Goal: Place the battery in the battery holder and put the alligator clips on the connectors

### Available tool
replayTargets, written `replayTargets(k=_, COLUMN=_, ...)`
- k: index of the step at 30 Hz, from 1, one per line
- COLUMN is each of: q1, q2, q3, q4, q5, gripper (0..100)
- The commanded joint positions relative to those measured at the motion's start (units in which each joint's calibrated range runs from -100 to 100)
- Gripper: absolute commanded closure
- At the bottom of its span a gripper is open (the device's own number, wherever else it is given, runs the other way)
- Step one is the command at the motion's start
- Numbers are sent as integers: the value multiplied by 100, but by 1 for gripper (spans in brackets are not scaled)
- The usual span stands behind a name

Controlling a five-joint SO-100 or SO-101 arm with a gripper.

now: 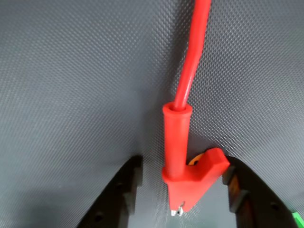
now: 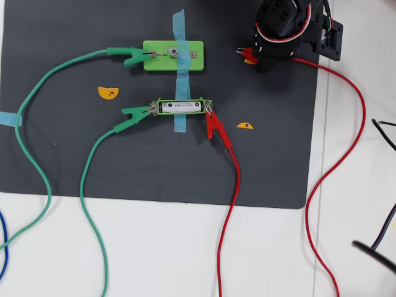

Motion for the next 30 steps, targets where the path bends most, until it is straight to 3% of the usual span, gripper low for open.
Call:
replayTargets(k=1, q1=48, q2=15, q3=-187, q4=-69, q5=-3, gripper=90)
replayTargets(k=6, q1=48, q2=15, q3=-187, q4=-69, q5=8, gripper=99)
replayTargets(k=30, q1=78, q2=24, q3=-196, q4=-9, q5=133, gripper=99)
